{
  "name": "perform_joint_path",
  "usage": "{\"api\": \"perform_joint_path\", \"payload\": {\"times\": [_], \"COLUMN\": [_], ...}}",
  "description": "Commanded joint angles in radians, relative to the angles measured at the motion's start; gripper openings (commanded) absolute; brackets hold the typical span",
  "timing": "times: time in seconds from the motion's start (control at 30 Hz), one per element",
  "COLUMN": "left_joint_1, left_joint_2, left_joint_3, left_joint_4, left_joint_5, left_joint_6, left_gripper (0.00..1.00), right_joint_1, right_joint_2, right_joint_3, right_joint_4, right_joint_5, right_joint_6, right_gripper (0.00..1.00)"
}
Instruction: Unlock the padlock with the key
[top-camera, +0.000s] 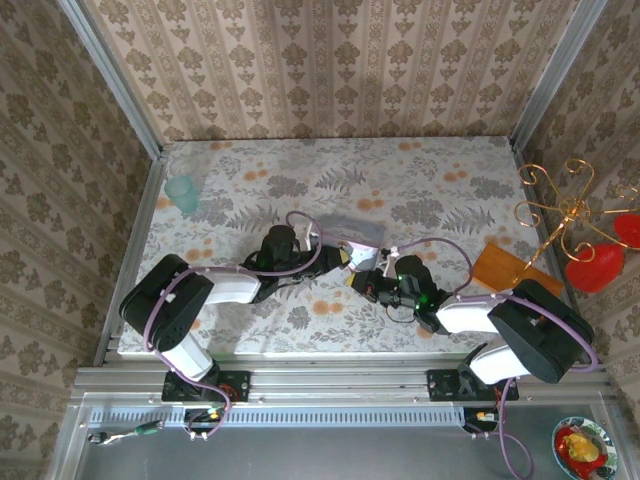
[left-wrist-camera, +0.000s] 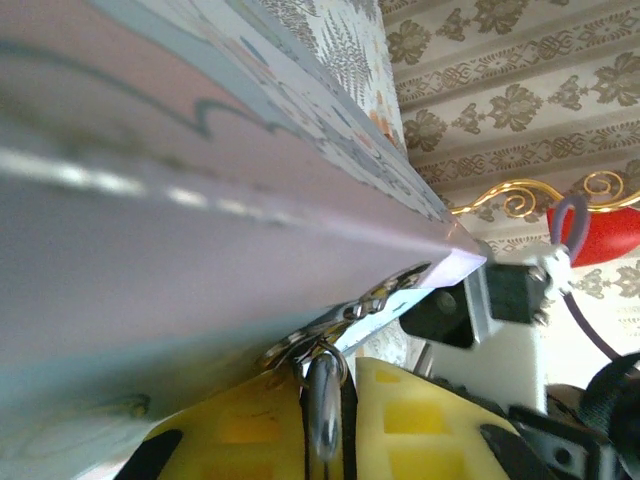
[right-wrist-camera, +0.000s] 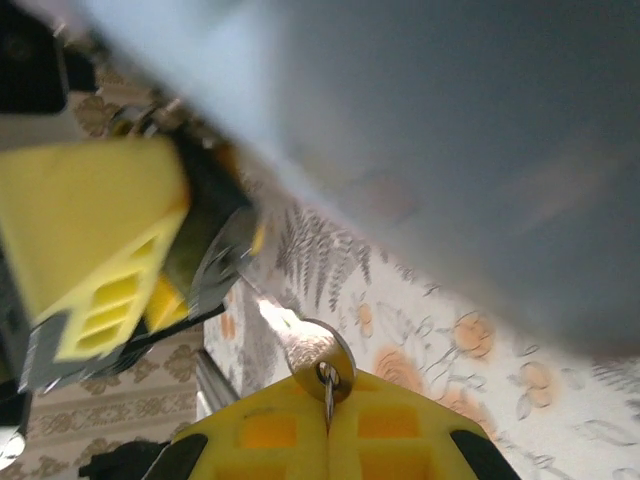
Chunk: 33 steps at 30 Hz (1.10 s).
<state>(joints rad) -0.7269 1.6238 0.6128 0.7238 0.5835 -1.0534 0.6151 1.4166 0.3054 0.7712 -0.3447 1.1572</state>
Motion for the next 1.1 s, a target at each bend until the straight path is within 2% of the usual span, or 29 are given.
{"api": "perform_joint_path", "payload": {"times": [0.0,0.4,0.7,1.07], "left_joint_1": [-0.061,-0.094,-0.095,-0.101], "left_joint_2": [-0.046,-0.013,0.020,0.018], "left_joint_3": [0.018,0.042,0.053,0.058], "left_joint_4": [-0.011,-0.032,-0.036,-0.100], "left_joint_5": [0.134,0.103,0.077,0.068], "left_joint_6": [0.014,0.033,0.037,0.077], "left_gripper": [0.00,0.00,0.00,0.00], "right_joint_1": [-0.028,0.014,0.074,0.075], "right_joint_2": [-0.018,-0.100,-0.092,-0.094], "right_joint_3": [0.018,0.055,0.067,0.063], "right_joint_4": [0.065,0.053,0.091,0.085], "right_joint_5": [0.039,0.033,0.056,0.071], "right_joint_6": [-0.039,-0.041,-0.033,-0.051], "right_gripper": [0.00,0.00,0.00,0.00]}}
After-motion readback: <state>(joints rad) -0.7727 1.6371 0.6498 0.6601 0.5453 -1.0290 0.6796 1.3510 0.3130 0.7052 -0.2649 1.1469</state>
